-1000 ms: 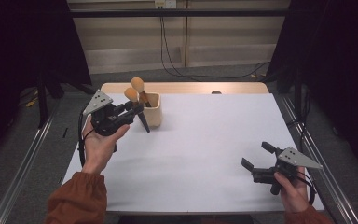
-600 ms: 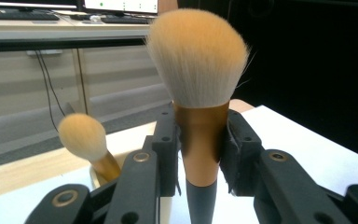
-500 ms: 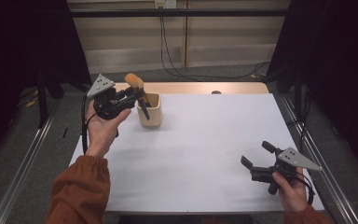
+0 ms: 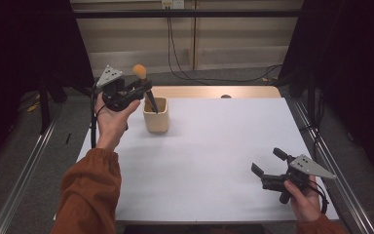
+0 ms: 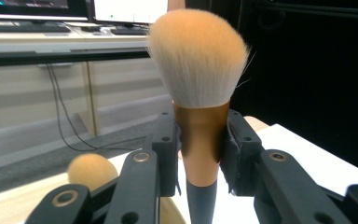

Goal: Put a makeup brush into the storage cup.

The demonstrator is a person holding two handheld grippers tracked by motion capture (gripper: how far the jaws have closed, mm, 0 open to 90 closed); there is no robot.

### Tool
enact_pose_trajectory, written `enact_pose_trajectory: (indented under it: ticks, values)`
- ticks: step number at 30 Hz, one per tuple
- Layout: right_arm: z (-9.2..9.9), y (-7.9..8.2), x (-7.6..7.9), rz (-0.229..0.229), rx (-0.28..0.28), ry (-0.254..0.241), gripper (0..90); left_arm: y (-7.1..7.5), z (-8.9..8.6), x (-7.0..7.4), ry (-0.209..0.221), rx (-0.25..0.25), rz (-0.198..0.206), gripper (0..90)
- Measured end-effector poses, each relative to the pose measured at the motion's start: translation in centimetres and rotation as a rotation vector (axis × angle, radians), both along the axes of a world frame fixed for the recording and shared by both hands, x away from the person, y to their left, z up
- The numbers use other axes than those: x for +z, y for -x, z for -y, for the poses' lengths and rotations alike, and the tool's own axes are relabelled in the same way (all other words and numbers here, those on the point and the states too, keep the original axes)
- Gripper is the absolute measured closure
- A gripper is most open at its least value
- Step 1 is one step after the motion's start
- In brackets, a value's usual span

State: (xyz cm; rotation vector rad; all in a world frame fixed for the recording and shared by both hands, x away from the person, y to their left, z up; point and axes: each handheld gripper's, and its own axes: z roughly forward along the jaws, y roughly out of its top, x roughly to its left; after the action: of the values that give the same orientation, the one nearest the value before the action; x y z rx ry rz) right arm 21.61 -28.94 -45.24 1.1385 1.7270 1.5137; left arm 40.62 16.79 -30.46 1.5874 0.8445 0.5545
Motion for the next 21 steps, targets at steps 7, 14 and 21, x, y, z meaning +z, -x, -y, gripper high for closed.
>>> enact_pose_trajectory:
  ticks: [7,14,21]
  values:
    - [-0.1,0.0,0.0,0.002,0.014,-0.002,0.0,-1.0,0.3,-0.1,-0.004,0.020,0.029,69.6]
    - [-0.1,0.0,-0.1,-0.002,0.007,-0.005,0.0,-2.2,1.0,-1.2,-0.010,0.026,0.010,69.7]
    - [0.1,0.0,-0.1,0.001,0.000,-0.002,0.0,-3.1,1.4,-1.9,-0.023,0.033,-0.001,69.6]
